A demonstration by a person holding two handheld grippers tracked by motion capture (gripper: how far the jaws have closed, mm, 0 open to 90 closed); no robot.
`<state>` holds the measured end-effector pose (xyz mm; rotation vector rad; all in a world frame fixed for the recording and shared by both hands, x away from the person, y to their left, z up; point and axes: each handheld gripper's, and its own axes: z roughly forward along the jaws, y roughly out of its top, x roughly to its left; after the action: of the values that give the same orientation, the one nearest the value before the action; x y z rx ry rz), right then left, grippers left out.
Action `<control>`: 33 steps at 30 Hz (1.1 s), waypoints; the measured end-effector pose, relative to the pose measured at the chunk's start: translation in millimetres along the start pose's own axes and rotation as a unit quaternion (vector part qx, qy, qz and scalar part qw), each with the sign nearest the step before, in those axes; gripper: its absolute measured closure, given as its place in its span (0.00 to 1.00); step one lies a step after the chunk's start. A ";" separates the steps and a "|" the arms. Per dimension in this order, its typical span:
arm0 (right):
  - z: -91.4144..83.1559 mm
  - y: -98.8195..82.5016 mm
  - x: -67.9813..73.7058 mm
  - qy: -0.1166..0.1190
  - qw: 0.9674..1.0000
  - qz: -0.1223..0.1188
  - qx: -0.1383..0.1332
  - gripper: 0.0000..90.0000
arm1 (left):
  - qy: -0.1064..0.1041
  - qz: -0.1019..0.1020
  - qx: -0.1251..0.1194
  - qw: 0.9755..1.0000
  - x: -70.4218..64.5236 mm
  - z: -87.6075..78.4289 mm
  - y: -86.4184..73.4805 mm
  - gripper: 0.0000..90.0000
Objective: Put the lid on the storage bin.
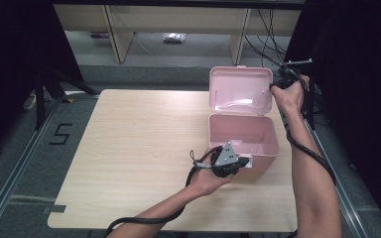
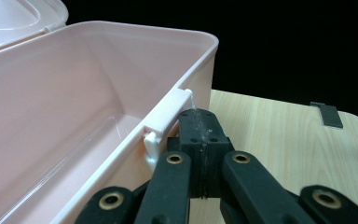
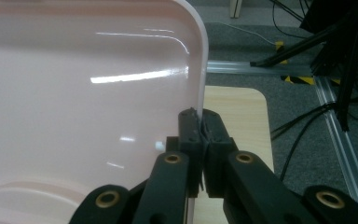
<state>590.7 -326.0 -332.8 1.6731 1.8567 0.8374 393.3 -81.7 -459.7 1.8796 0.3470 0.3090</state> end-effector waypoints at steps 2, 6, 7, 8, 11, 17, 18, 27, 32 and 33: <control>-0.5 -1.7 -0.1 -0.002 1.000 -0.004 -0.010 0.99 | -0.002 0.004 -0.001 1.000 0.6 0.3 0.5 1.00; -1.7 -3.1 0.0 -0.001 1.000 -0.010 -0.025 0.99 | -0.006 0.007 -0.002 1.000 1.1 0.8 1.1 1.00; -3.7 -2.1 0.4 0.002 1.000 -0.003 -0.019 0.99 | -0.007 0.004 -0.002 1.000 0.9 0.8 0.9 1.00; -6.0 -2.7 1.1 0.000 1.000 0.001 -0.012 0.99 | -0.007 0.003 -0.002 1.000 0.7 0.9 0.8 1.00; -7.2 -4.5 3.0 0.006 1.000 0.015 -0.022 0.99 | -0.008 0.001 -0.002 1.000 0.5 0.9 0.8 1.00; -10.5 -7.9 -0.7 0.005 0.999 -0.015 -0.051 0.99 | -0.008 0.000 -0.002 1.000 0.1 1.0 0.8 1.00; -12.5 -8.3 1.2 0.008 0.999 -0.002 -0.048 1.00 | -0.005 -0.002 0.002 1.000 -0.2 0.5 0.5 1.00; -19.5 -12.8 3.1 0.005 0.998 -0.005 -0.066 1.00 | -0.006 -0.005 0.002 1.000 0.0 0.9 1.0 1.00; -22.4 -15.9 4.9 0.001 0.997 -0.005 -0.076 1.00 | -0.006 -0.005 0.002 1.000 0.2 1.0 1.1 1.00; -22.9 -16.4 7.1 0.002 0.997 0.009 -0.076 1.00 | -0.006 -0.005 0.002 1.000 0.2 1.0 1.1 1.00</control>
<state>562.1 -322.4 -328.8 1.5971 1.7374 0.9635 393.9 -82.9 -458.9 1.8828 0.3489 0.2908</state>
